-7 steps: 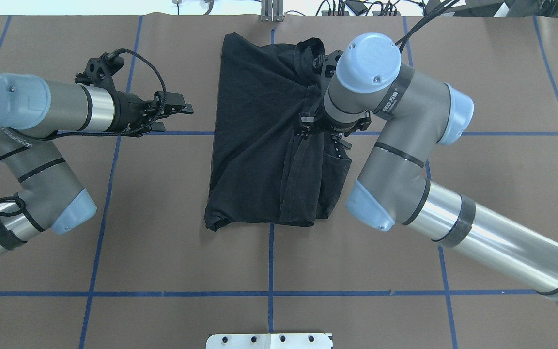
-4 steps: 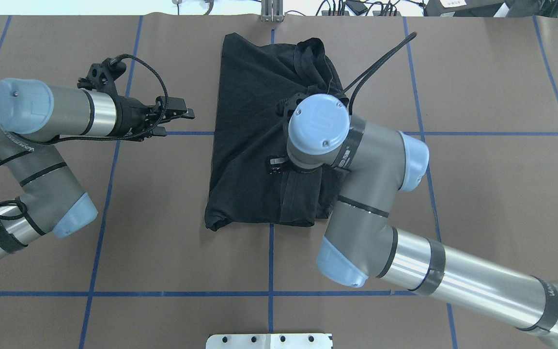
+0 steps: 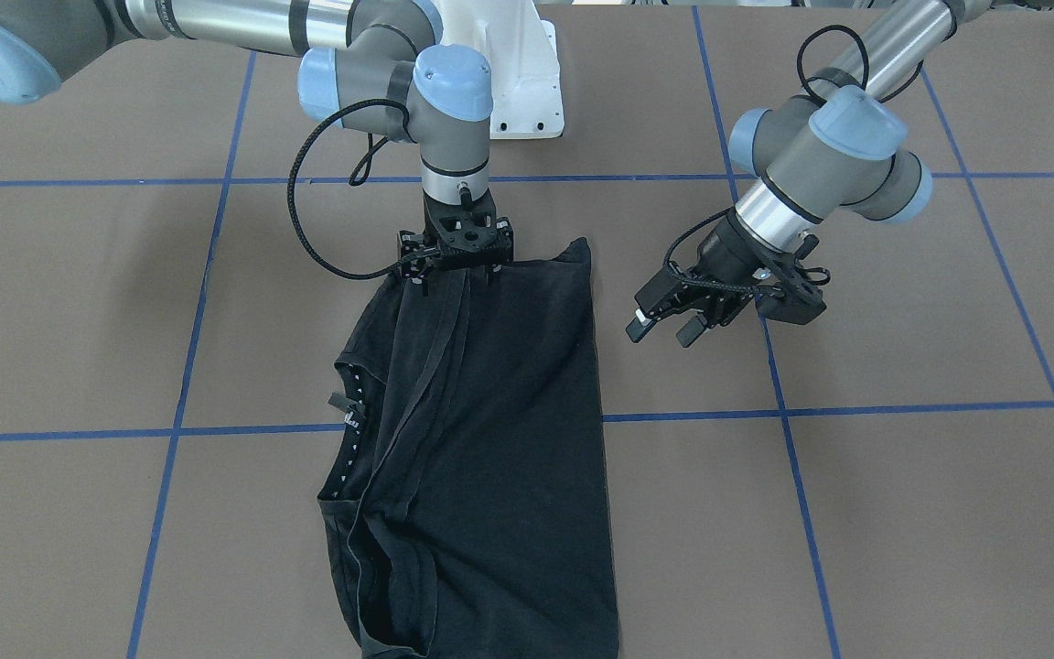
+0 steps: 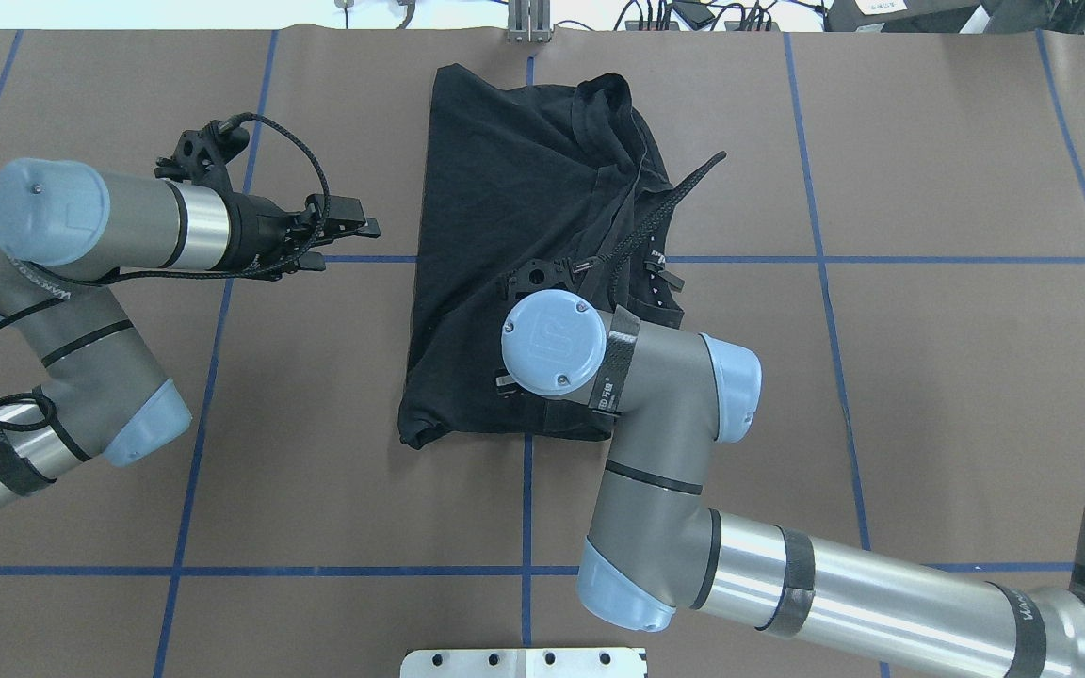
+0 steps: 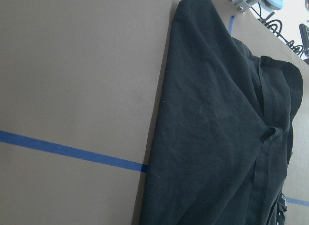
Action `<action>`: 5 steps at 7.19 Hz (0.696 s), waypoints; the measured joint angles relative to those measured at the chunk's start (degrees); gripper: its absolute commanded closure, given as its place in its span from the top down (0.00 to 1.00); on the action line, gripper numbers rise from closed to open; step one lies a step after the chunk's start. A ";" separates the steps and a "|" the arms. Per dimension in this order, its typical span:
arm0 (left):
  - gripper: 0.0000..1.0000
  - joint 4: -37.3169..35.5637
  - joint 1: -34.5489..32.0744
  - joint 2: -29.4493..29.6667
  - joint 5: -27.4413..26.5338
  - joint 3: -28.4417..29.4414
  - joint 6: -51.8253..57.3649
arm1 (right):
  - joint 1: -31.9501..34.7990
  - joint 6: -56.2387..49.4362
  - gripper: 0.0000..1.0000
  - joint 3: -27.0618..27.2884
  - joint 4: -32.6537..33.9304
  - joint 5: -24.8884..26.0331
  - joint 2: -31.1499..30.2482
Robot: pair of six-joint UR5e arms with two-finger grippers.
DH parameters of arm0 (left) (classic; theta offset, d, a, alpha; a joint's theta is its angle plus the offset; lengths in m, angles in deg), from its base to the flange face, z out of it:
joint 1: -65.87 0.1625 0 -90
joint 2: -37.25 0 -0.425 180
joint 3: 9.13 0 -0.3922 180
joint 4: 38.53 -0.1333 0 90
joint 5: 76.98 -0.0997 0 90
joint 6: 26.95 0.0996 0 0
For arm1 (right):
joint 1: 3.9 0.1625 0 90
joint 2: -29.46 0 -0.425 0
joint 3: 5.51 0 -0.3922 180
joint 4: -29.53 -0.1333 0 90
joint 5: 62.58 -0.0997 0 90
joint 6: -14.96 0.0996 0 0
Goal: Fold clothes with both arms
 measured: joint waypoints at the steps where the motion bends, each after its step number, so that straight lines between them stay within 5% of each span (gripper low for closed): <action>1: 1.00 0.02 0.01 0.00 0.01 -0.02 0.00 | -0.03 -0.26 0.08 -0.42 -0.11 0.04 -0.09; 2: 1.00 0.02 0.01 0.01 0.01 -0.01 0.00 | -0.06 -0.69 0.00 -0.57 -0.16 0.06 -0.21; 5: 1.00 -0.03 0.02 0.01 0.23 -0.22 0.00 | 0.41 -1.43 0.00 0.19 -0.03 -0.29 -0.62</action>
